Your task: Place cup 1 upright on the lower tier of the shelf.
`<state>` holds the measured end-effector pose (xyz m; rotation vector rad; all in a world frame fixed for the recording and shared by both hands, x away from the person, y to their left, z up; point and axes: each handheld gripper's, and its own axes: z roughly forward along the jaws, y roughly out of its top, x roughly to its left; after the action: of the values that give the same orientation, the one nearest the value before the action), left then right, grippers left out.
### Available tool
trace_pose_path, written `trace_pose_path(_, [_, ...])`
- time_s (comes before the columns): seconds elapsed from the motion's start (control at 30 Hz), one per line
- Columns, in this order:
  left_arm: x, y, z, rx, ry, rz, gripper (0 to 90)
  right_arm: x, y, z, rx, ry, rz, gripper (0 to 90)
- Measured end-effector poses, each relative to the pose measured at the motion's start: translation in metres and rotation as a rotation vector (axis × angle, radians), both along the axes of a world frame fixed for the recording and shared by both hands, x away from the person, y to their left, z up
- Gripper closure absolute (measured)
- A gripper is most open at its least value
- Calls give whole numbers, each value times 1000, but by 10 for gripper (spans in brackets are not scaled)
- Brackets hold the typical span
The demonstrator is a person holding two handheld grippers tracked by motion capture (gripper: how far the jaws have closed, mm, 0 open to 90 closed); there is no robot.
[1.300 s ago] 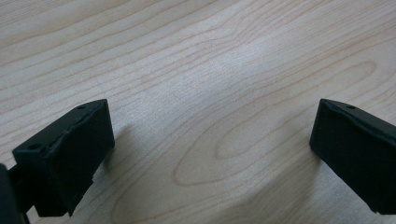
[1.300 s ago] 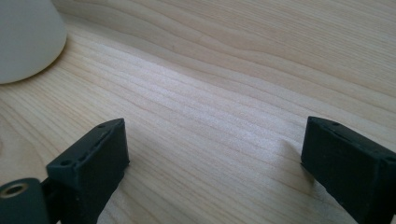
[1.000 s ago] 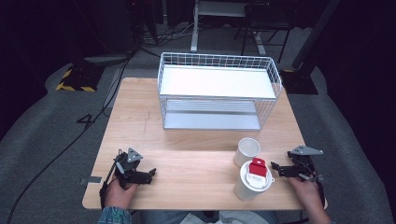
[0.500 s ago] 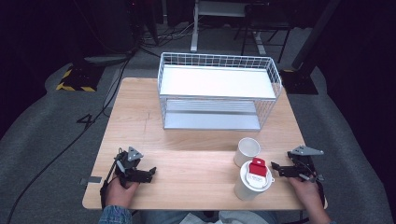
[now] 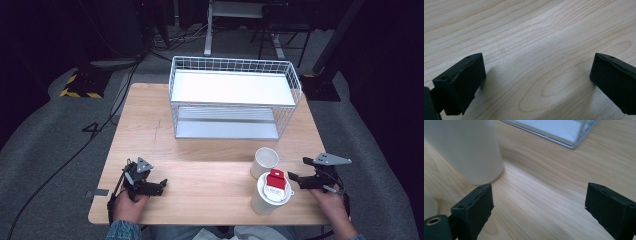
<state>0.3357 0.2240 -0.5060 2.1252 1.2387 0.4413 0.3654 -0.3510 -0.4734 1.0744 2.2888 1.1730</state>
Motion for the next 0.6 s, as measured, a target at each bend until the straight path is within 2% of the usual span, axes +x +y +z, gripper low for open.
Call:
trace_pose_path(0.2, [0,0,0,0,0,0,7,0,13,12,69,-9,78,81])
trace_pose_path(0.3, [0,0,0,1,-2,-1,8,0,17,15,79,-11,104,81])
trace_pose_path(0.37, [0,0,0,0,0,0,7,2,22,17,92,-5,142,81])
trace_pose_path(0.5, [0,0,0,0,0,0,7,5,28,17,82,7,162,81])
trace_pose_path(0.6, [0,0,0,0,0,0,7,8,35,15,98,9,198,81])
